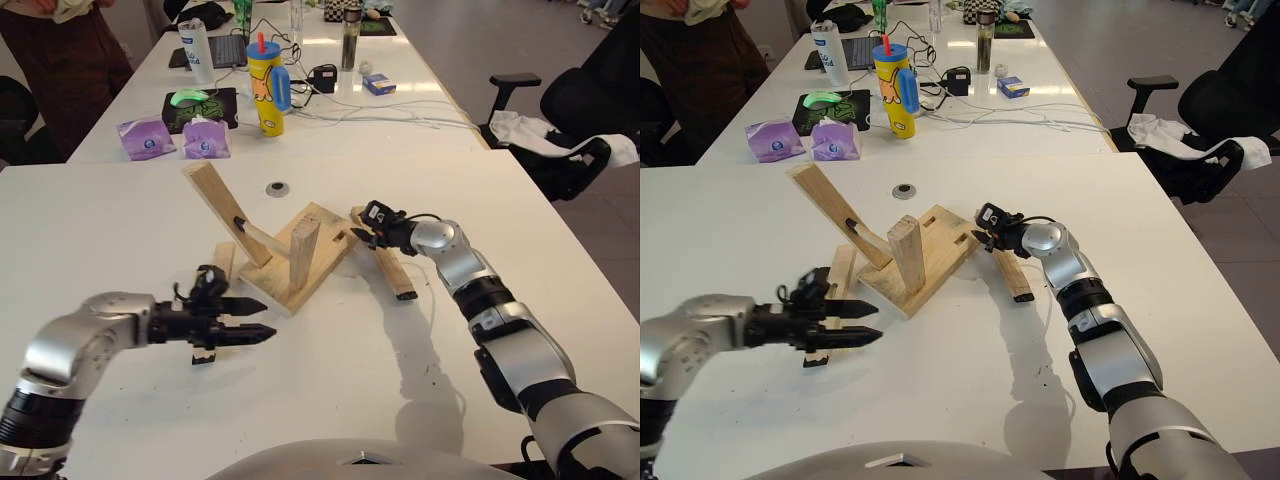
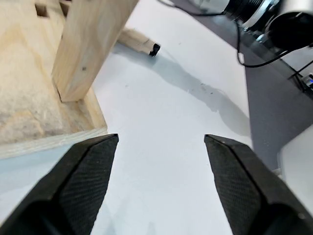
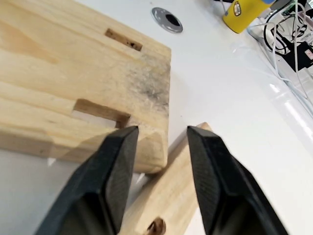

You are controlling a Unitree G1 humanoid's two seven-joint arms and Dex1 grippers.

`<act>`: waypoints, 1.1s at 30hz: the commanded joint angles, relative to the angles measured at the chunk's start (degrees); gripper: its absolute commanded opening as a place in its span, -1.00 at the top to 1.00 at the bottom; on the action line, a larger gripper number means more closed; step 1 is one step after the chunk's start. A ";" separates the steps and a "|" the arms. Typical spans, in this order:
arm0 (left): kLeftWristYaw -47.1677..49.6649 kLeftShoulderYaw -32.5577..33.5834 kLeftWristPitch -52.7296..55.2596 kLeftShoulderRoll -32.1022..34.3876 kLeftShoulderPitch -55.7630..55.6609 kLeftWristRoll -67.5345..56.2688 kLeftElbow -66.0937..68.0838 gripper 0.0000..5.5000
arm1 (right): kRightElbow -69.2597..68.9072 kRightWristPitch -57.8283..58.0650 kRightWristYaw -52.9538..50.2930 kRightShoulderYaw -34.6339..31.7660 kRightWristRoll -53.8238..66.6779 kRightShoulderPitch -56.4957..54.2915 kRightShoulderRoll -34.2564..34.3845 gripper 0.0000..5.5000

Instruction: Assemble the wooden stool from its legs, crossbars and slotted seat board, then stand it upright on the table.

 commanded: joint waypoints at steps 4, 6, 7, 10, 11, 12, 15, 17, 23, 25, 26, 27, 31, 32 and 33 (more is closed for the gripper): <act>4.10 -7.41 -2.08 -2.21 0.91 5.79 -2.47 -0.20 | 8.54 -4.34 -0.11 2.47 -5.07 -4.64 0.50 0.33; 7.13 -9.04 -4.42 -4.54 0.03 8.79 -1.55 -0.20 | 10.05 -4.50 0.32 5.58 -9.08 -5.15 -0.31 0.33; 8.86 -9.04 -4.79 -5.96 -0.19 9.41 -1.14 -0.20 | 10.64 -4.66 1.29 7.29 -10.98 -5.21 -0.60 0.33; 11.87 -9.11 -5.30 -8.34 0.31 10.30 -1.93 -0.20 | 11.17 -4.41 6.28 9.01 -11.59 -4.32 -0.13 0.33; 12.38 -9.74 -5.55 -8.63 0.32 10.88 -2.03 -0.20 | 10.56 -4.42 8.10 9.83 -11.88 -3.36 -0.36 0.33; 12.84 -10.32 -5.76 -8.90 0.20 11.42 -1.92 -0.20 | 9.30 -3.70 10.07 10.01 -11.36 -2.16 -0.60 0.33; 14.78 -11.57 -6.76 -8.85 0.46 14.37 -1.39 -0.20 | 2.14 -0.57 15.22 10.79 -10.20 1.90 -1.99 0.33; 16.09 -11.52 -8.16 -8.98 0.67 16.35 -0.39 -0.20 | -4.06 2.01 17.31 10.61 -9.11 5.06 -3.31 0.33; 18.21 -10.20 -12.28 -9.00 -1.39 21.01 6.50 -0.20 | -21.27 12.07 20.02 9.20 -4.46 14.20 -6.58 0.33; 19.24 -9.68 -14.33 -9.58 -3.03 22.70 9.48 -0.20 | -27.46 15.58 20.45 8.96 -2.89 17.05 -7.25 0.33; 19.78 -9.59 -15.44 -9.98 -3.62 23.46 10.91 -0.20 | -30.39 17.40 20.26 8.87 -2.22 18.34 -7.40 0.33; 20.38 -9.49 -16.21 -10.42 -4.08 24.03 12.10 -0.20 | -33.03 19.00 20.21 8.83 -1.68 19.51 -7.59 0.33; 23.46 -9.16 -19.41 -13.43 -7.63 27.09 18.63 -0.20 | -46.23 26.51 19.73 7.82 3.14 25.82 -7.21 0.33; 24.01 -8.95 -20.09 -14.04 -8.38 27.62 20.02 -0.20 | -48.45 27.67 19.51 7.89 3.98 26.72 -6.99 0.33; 24.39 -8.75 -20.70 -14.62 -9.04 28.04 21.29 -0.20 | -50.39 29.20 19.10 7.70 5.44 27.47 -6.13 0.33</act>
